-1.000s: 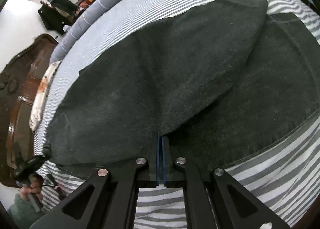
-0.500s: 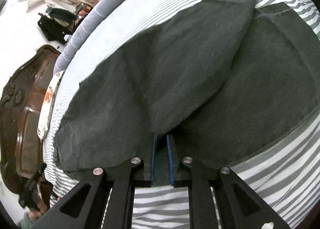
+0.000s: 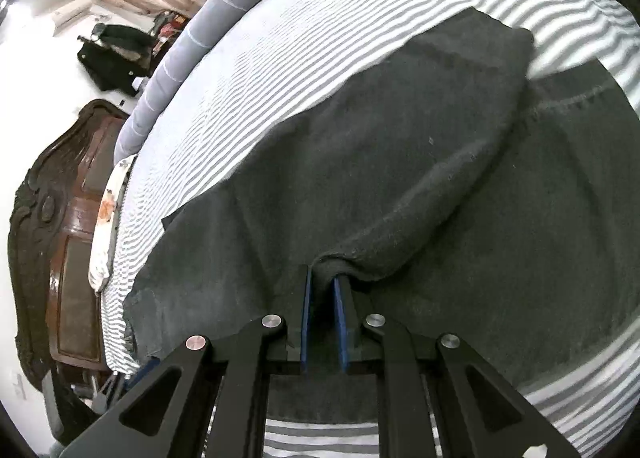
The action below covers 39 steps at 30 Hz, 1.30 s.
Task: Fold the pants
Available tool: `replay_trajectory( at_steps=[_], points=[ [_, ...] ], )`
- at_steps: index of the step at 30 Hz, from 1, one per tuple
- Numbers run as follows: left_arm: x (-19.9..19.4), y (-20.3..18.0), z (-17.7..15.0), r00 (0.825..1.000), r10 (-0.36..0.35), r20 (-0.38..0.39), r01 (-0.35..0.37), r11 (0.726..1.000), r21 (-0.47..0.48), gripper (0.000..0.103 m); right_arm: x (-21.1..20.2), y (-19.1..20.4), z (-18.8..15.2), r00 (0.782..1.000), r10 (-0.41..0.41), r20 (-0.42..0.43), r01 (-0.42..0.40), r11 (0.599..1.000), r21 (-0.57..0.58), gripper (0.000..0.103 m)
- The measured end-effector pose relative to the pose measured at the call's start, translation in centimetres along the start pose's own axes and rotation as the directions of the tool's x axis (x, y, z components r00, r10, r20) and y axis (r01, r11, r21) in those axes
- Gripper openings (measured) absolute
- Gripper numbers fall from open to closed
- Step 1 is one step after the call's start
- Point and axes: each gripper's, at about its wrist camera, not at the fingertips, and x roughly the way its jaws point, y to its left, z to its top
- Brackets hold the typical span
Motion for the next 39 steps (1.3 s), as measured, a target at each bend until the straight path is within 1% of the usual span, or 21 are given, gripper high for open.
replay_trajectory(
  at_steps=[3,5,8,9,10,12,13,14,15,17,20,23,27,30,31,32,33,35,36,39],
  points=[
    [1.9,-2.8,1.6,1.0,0.006,0.011,-0.007,0.997,0.07,0.052,0.3,0.8,0.9,1.0,-0.006,-0.02,0.006,1.0,-0.027,0.012],
    [3.2,-3.9,2.7,1.0,0.014,0.008,-0.015,0.996,0.083,0.052,0.5,1.1,1.3,1.0,-0.006,-0.031,0.005,0.999,-0.04,0.012],
    [5.5,-4.7,4.1,0.999,0.028,-0.015,-0.027,0.996,0.084,0.052,0.5,1.6,1.7,0.999,0.001,-0.046,-0.004,0.998,-0.061,0.012],
    [6.6,-4.9,4.6,0.998,0.044,-0.032,-0.041,0.995,0.086,0.05,0.4,1.6,1.7,0.999,0.0,-0.05,-0.004,0.998,-0.066,0.012],
    [7.3,-4.8,5.0,0.998,0.045,-0.044,-0.041,0.996,0.081,0.033,0.2,1.5,1.7,0.999,0.005,-0.053,-0.009,0.997,-0.07,0.012],
    [8.3,-4.7,5.4,0.997,0.006,-0.074,-0.001,0.998,0.062,0.012,-0.3,0.8,1.6,0.998,0.013,-0.055,-0.017,0.998,-0.066,0.013],
    [8.5,-4.6,5.7,0.997,-0.008,-0.078,0.012,0.999,0.047,0.009,-0.8,0.1,1.6,0.999,0.009,-0.052,-0.012,0.998,-0.06,0.013],
    [8.6,-4.6,5.9,0.997,-0.018,-0.077,0.021,0.999,0.044,0.007,-1.2,-0.5,1.7,0.999,-0.002,-0.04,0.0,0.999,-0.051,0.017],
    [8.6,-4.6,5.9,0.997,-0.022,-0.08,0.026,0.998,0.049,0.006,-1.8,-1.4,1.9,1.0,-0.022,-0.018,0.022,0.999,-0.041,0.021],
    [8.4,-4.4,5.9,0.997,-0.024,-0.074,0.028,0.998,0.058,0.006,-2.8,-3.6,2.5,0.998,-0.065,0.021,0.065,0.998,-0.003,0.022],
    [8.3,-4.0,6.0,0.997,-0.037,-0.072,0.04,0.998,0.043,0.005,-4.2,-7.5,4.1,0.992,-0.103,0.072,0.096,0.991,0.096,0.022],
    [8.1,-3.5,6.0,0.996,-0.046,-0.073,0.049,0.998,0.029,0.005,-4.8,-9.5,5.8,0.985,-0.132,0.108,0.116,0.983,0.144,0.022],
    [7.6,-3.6,5.4,0.997,-0.042,-0.067,0.046,0.997,0.054,0.005,-4.4,-11.2,7.9,0.979,-0.14,0.146,0.108,0.973,0.205,0.022],
    [7.2,-4.0,5.2,0.997,-0.042,-0.061,0.045,0.997,0.063,0.006,-3.4,-11.5,9.3,0.978,-0.141,0.153,0.104,0.969,0.225,0.022],
    [7.2,-4.0,5.2,0.997,-0.047,-0.06,0.05,0.997,0.06,0.006,-3.0,-11.3,9.6,0.978,-0.154,0.144,0.12,0.968,0.221,0.022],
    [7.2,-3.9,5.2,0.997,-0.051,-0.061,0.055,0.997,0.052,0.005,-2.6,-11.2,9.9,0.976,-0.179,0.123,0.15,0.965,0.215,0.013],
    [7.2,-3.7,5.3,0.996,-0.056,-0.063,0.059,0.997,0.044,0.006,-2.3,-10.9,9.9,0.975,-0.192,0.111,0.166,0.964,0.206,0.007],
    [7.1,-3.4,5.3,0.996,-0.072,-0.057,0.073,0.997,0.015,0.006,-2.4,-9.6,10.3,0.971,-0.216,0.103,0.198,0.967,0.159,0.006],
    [6.9,-3.2,5.3,0.995,-0.083,-0.055,0.083,0.997,0.0,0.006,-2.7,-9.1,10.6,0.971,-0.215,0.105,0.198,0.969,0.147,0.005],
    [6.6,-2.5,5.0,0.992,-0.117,-0.042,0.115,0.992,-0.051,0.006,-3.2,-5.7,12.5,0.977,-0.172,0.127,0.162,0.983,0.087,0.005]
  ],
)
